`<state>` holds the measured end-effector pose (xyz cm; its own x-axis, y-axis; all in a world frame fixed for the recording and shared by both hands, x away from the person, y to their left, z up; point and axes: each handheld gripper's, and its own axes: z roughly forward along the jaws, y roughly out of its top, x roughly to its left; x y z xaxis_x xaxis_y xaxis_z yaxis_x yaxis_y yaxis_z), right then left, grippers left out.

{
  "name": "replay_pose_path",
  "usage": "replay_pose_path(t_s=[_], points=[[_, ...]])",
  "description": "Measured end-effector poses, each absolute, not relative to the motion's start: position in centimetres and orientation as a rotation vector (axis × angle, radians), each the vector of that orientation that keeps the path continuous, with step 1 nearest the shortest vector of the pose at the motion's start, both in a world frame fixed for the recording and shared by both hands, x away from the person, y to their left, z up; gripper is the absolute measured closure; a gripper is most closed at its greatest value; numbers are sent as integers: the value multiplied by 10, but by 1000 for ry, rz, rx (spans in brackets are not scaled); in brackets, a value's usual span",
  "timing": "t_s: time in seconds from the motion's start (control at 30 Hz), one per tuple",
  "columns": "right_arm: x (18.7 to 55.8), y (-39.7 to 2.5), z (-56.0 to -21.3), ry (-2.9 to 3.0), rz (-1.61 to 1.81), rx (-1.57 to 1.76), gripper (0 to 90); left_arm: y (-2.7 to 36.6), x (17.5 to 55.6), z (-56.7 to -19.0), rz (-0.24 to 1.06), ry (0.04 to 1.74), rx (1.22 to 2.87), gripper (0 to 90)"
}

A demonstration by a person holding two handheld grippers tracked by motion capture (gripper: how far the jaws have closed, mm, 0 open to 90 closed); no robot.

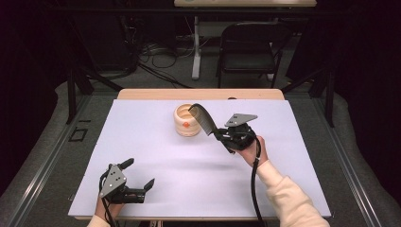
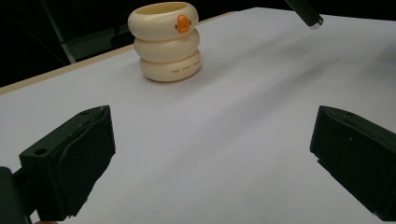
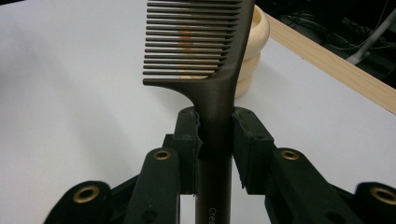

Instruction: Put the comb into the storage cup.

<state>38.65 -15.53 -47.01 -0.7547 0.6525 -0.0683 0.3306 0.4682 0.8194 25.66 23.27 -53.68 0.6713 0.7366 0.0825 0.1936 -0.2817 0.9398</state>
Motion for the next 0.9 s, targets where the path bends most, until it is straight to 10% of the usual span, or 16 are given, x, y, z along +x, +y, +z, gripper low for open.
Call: replay_pose_path(t_s=[0.9], points=[[395,-141,-460,2334,1219,789,724,233,257,-537,631,741,1816,1]])
